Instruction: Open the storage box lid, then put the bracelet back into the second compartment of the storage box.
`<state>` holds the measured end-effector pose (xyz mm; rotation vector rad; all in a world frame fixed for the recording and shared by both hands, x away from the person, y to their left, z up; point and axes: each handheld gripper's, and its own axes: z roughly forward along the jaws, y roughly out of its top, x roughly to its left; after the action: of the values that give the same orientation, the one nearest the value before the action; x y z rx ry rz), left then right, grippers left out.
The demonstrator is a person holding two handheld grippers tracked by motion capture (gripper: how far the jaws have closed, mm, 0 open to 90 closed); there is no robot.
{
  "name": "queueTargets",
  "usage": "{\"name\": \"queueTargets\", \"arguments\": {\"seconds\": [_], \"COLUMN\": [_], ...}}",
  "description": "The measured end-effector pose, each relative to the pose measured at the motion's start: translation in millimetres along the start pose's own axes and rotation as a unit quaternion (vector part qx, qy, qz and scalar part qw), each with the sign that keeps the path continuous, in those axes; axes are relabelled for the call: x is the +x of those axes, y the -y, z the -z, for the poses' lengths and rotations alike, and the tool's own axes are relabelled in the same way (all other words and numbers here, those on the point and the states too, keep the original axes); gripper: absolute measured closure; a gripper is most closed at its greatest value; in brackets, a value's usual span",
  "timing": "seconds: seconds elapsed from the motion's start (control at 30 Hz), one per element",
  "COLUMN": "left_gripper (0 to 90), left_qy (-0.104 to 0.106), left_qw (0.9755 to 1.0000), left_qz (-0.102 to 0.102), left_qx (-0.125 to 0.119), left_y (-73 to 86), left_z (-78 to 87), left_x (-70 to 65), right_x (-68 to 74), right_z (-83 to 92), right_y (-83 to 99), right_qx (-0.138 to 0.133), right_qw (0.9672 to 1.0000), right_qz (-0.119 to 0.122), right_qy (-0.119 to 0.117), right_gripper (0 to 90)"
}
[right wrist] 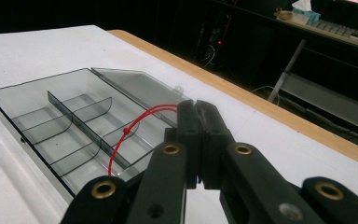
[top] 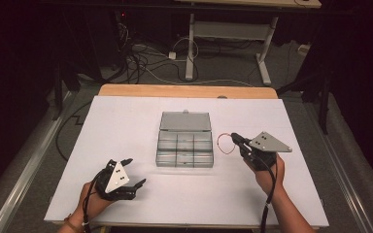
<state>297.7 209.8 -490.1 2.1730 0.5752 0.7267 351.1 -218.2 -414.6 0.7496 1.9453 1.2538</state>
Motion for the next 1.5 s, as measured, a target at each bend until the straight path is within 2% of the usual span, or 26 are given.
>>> {"name": "queueTargets", "arguments": {"seconds": [0.2, 0.47, 0.97, 1.37, 1.5], "left_gripper": [20.3, 20.3, 20.2, 20.2, 20.1], "left_qy": [0.000, 0.001, -0.002, 0.003, 0.003], "left_qw": [1.0000, 1.0000, 1.0000, 0.9999, 0.9999], "left_qz": [-0.008, -0.006, -0.001, -0.009, -0.012], "left_qx": [0.004, 0.005, 0.006, 0.007, 0.010], "left_y": [2.0, 3.5, 2.8, -1.4, -1.2], "left_z": [1.9, 2.6, 2.6, -1.1, -1.3], "left_x": [-1.7, -0.9, -1.8, -3.5, -4.1], "right_x": [3.8, 8.6, 19.4, 32.5, 38.0], "right_z": [-9.4, -22.7, -42.0, -59.9, -67.3], "right_y": [-3.9, -16.7, -25.0, -29.6, -31.0], "right_qx": [0.003, -0.005, -0.010, 0.002, 0.010], "right_qw": [0.9999, 0.9999, 0.9994, 0.9988, 0.9983], "right_qz": [0.005, 0.003, 0.008, 0.019, 0.031], "right_qy": [-0.009, -0.013, -0.033, -0.045, -0.049], "right_gripper": [89.8, 89.9, 89.8, 89.8, 89.8]}}
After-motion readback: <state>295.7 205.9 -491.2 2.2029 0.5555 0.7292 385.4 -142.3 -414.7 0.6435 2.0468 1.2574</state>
